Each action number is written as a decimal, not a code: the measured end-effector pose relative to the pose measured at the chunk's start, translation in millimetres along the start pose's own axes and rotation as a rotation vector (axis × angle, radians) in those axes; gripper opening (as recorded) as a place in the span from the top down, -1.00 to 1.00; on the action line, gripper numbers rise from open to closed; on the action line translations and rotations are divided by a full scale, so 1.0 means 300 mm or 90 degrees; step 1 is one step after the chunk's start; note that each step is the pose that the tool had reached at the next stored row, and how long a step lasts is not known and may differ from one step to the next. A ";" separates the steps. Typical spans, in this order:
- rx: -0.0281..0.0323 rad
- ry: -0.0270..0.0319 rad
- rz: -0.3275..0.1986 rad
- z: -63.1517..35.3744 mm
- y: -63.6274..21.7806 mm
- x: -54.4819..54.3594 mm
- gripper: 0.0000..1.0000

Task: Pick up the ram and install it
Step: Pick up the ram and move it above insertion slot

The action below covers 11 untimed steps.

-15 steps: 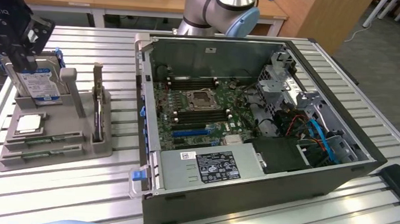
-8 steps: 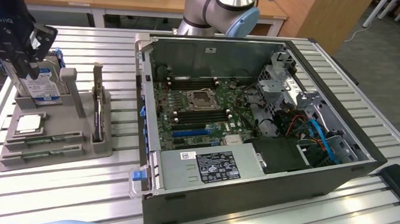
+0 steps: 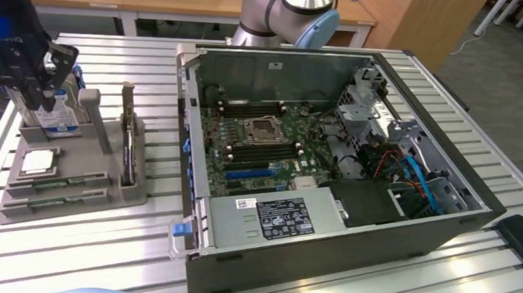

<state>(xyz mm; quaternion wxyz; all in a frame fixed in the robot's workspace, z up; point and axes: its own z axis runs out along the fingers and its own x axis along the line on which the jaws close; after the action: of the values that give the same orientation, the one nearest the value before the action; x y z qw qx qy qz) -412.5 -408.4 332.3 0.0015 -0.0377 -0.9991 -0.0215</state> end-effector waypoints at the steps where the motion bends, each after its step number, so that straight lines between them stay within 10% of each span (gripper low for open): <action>1: -0.0001 0.0000 0.000 0.006 0.000 0.000 0.53; 11: 0.0001 0.0005 -0.007 0.052 -0.002 0.000 0.53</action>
<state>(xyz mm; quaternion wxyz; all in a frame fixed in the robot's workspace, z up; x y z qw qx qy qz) -412.7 -408.4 316.6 0.0018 -0.0320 -0.9993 -0.0214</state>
